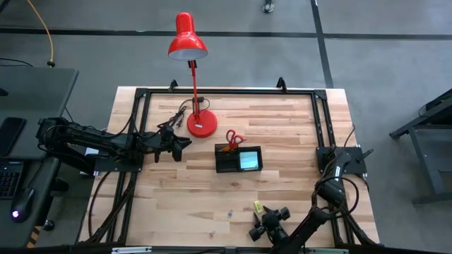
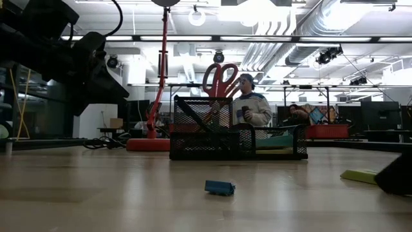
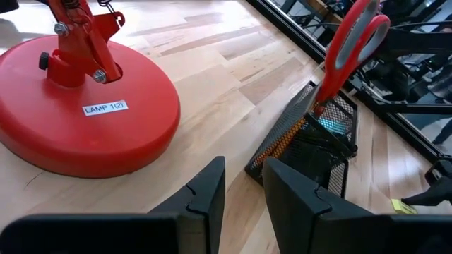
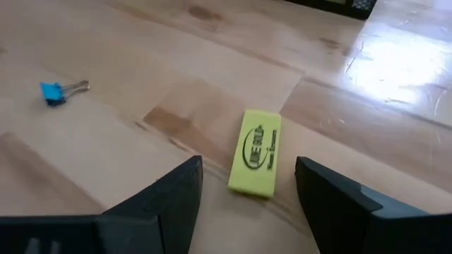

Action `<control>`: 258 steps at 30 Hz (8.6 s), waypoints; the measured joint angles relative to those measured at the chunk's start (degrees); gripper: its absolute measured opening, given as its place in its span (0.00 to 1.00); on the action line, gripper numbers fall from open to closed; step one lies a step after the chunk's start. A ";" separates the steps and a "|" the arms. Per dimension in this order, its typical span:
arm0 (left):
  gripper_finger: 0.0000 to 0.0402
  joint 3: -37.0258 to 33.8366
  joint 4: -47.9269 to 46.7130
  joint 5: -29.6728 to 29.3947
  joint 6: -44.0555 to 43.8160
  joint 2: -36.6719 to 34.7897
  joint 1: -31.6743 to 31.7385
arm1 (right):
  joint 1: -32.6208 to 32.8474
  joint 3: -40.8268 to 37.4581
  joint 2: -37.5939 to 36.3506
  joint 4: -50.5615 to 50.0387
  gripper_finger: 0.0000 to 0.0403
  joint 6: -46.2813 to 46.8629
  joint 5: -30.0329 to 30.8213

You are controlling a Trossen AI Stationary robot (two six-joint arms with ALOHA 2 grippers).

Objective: Pick and place office supplies into organizer
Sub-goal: Put the yellow eraser into the black desk organizer, then put the blue binder clip into the black desk organizer

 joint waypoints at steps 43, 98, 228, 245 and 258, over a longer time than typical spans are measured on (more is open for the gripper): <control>0.22 0.00 0.05 0.10 -1.45 0.01 0.00 | -1.97 1.31 0.02 -2.40 0.06 6.38 -5.08; 0.22 0.00 5.49 10.91 -15.28 0.00 0.00 | -27.71 13.27 -20.02 10.21 0.00 -27.81 -1.80; 0.22 0.09 25.34 25.63 -7.41 -0.04 0.00 | -24.39 -4.76 -19.91 35.38 0.48 -17.68 -50.25; 0.22 0.09 25.66 24.19 -9.43 -0.04 0.00 | -25.33 -4.76 -19.85 37.14 0.48 -2.35 -49.16; 0.22 0.09 25.51 23.92 -9.25 -0.04 0.00 | -24.91 -4.72 -16.13 39.33 0.48 11.25 -51.17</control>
